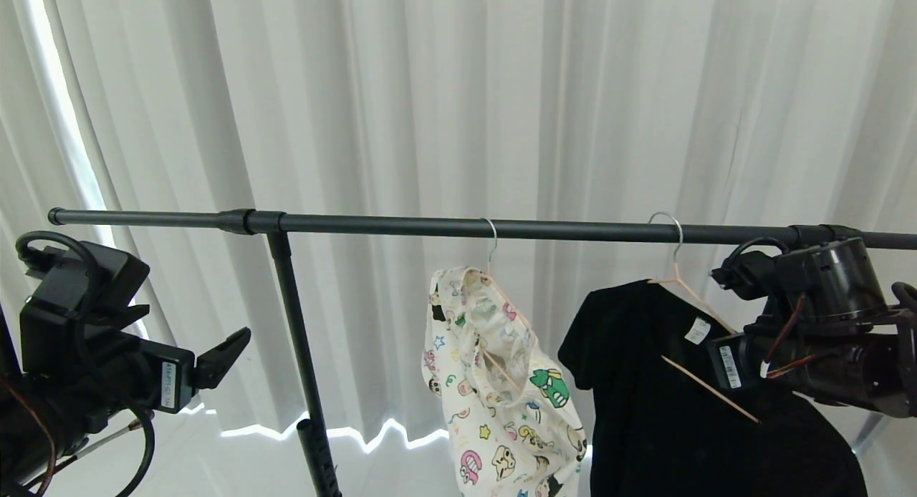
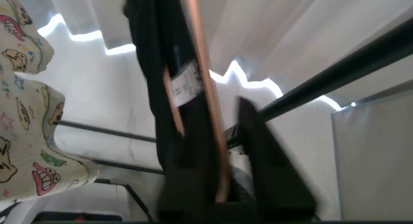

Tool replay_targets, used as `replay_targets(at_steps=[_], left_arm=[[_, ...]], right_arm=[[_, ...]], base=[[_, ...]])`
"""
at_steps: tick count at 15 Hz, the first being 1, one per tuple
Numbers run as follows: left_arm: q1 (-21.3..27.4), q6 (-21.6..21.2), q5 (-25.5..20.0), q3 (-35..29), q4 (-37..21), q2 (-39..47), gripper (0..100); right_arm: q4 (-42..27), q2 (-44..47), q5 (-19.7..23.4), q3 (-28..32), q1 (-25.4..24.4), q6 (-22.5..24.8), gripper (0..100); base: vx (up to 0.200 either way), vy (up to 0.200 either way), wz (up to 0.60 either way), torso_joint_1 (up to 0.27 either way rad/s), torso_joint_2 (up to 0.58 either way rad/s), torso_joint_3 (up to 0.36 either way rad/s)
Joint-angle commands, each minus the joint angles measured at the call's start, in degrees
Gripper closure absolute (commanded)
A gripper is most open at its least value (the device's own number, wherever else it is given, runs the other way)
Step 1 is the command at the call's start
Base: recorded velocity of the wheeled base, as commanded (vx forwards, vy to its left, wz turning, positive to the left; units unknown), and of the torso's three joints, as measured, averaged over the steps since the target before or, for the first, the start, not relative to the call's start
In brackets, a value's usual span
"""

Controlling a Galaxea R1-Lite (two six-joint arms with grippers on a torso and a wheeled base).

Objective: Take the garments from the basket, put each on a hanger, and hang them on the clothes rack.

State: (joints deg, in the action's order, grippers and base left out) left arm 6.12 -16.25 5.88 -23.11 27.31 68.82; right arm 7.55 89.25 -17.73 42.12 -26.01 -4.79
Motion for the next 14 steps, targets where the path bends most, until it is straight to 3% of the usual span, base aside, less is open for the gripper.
replay_targets(at_steps=[1,7,12,14], left_arm=[[-0.06,-0.01,0.01,0.0,0.03,-0.09,0],[-0.14,0.25,0.01,0.17,0.03,-0.44,0],[-2.96,0.34,0.01,5.01,0.03,-8.44,0],[-4.98,-0.1,0.45,8.79,-0.06,-14.06,0]], right_arm=[[0.28,-0.21,-0.2,-0.11,-0.53,0.04,0],[2.74,-4.7,-0.64,-1.07,-0.97,-0.13,0],[2.56,-23.77,0.76,-5.29,-0.7,-1.71,0],[-2.71,-31.33,-0.38,-5.56,1.49,-1.19,0]], base=[[0.0,0.0,0.0,0.0,0.0,0.0],[0.0,0.0,0.0,0.0,0.0,0.0],[0.0,0.0,0.0,0.0,0.0,0.0],[0.0,0.0,0.0,0.0,0.0,0.0]])
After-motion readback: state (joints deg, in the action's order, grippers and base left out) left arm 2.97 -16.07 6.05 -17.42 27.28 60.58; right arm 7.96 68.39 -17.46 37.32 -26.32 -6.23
